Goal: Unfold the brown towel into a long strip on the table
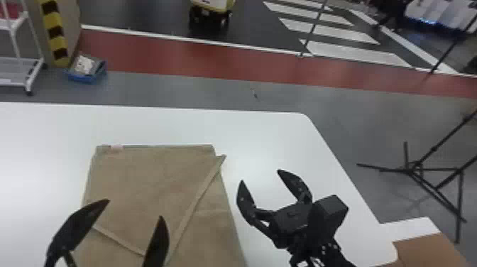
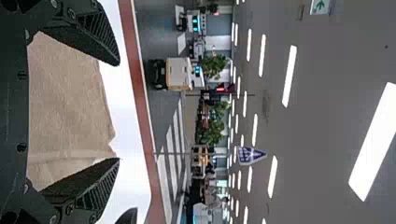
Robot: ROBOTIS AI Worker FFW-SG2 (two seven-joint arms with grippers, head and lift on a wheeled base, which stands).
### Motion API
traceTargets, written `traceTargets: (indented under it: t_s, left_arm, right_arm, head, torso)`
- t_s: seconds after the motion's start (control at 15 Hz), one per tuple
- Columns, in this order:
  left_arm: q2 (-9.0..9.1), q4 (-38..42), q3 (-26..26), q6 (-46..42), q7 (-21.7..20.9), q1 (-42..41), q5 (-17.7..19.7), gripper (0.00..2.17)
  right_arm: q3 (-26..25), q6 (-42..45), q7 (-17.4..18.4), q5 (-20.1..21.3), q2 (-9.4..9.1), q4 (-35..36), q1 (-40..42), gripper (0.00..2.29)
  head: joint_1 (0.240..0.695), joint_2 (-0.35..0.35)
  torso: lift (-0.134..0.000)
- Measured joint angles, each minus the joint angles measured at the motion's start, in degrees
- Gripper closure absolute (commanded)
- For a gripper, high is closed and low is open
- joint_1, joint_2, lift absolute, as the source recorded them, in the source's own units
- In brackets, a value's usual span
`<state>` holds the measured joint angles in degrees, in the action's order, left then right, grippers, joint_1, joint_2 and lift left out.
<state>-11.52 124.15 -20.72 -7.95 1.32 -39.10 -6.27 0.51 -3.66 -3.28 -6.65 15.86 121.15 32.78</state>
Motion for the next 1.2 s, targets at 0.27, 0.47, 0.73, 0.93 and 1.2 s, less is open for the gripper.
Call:
traceTargets:
  t_s: [0.27,0.47,0.73,0.93,1.2]
  left_arm:
    - [1.63,-0.7,11.6,-0.7,2.7,0.7,6.3,0.02]
    - [2.67,-1.8,18.8,-0.2,2.1,1.9,11.7,0.02]
    - [3.32,-3.4,21.7,0.2,1.0,3.2,14.3,0.02]
    - [3.35,-4.9,21.7,1.0,0.0,4.7,15.2,0.02]
    - [3.35,-6.4,21.2,1.8,-0.5,6.0,15.4,0.02]
  right_arm:
    - [5.4,-12.2,-7.9,11.9,-0.17,5.4,-0.1,0.06]
    - [11.0,-25.1,-12.8,18.3,-0.13,8.8,-2.3,0.06]
    - [22.1,-44.9,-15.0,26.9,-0.34,11.4,-8.9,0.07]
    - [29.7,-59.6,-15.1,29.3,-1.0,11.4,-15.4,0.07]
    - [34.5,-64.7,-14.9,30.9,-2.47,11.1,-18.4,0.08]
  head:
    - [0.695,-0.019]
    - [0.695,0.119]
    - [0.695,0.229]
    - [0.695,0.261]
    - [0.695,0.286]
  torso:
    - [-0.124]
    - [-0.124]
    - [-0.124]
    - [-0.124]
    - [-0.124]
